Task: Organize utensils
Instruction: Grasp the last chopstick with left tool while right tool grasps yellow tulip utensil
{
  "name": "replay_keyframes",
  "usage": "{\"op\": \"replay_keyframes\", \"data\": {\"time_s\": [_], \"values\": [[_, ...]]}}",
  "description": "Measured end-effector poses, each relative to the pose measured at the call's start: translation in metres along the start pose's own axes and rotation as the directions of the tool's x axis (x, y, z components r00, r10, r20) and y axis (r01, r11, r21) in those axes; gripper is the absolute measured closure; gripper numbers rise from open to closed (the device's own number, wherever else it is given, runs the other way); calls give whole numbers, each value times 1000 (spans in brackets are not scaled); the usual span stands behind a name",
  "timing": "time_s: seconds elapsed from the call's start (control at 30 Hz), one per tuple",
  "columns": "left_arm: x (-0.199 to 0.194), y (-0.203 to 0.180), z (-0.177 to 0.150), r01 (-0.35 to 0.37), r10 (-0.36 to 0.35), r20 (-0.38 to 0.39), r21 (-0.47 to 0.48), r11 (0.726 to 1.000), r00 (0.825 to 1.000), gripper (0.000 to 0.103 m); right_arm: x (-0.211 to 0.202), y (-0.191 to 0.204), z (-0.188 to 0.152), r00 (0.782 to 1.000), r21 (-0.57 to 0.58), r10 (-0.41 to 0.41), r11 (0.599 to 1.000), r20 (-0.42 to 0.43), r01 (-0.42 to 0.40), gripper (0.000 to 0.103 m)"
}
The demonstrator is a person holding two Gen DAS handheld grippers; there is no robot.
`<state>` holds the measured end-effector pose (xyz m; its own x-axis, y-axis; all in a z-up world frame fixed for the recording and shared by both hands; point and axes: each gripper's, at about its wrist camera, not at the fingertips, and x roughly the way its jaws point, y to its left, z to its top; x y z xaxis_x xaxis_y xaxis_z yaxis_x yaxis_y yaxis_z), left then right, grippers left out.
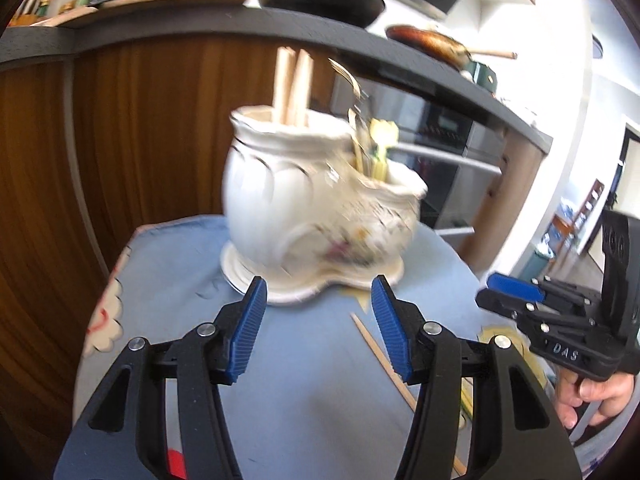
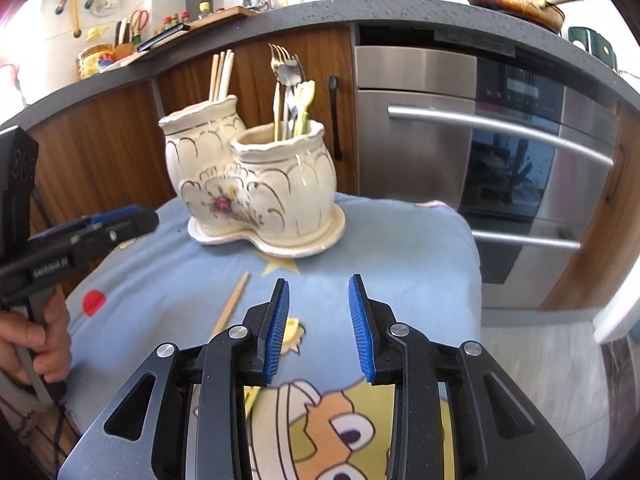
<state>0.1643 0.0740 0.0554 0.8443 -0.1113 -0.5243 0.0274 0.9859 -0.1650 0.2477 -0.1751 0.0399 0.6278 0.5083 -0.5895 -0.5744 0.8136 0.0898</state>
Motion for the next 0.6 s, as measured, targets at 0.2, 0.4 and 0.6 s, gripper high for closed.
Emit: {"op": "replay_keyframes", "data": {"time_s": [0.2, 0.4, 0.6], "values": [[15, -26, -18, 21, -17, -79, 48, 999, 997, 48, -5, -5, -8, 1000, 13, 2, 1000, -16, -1, 66], [31, -47, -37, 28, -12, -167, 95, 995, 986, 48, -10, -9, -14, 1000, 23, -2, 1000, -24, 3, 64], [43, -64, -45, 44, -4, -251, 156, 987, 968, 50, -14, -15, -21, 1000, 44, -1, 999, -30, 2, 63]]}}
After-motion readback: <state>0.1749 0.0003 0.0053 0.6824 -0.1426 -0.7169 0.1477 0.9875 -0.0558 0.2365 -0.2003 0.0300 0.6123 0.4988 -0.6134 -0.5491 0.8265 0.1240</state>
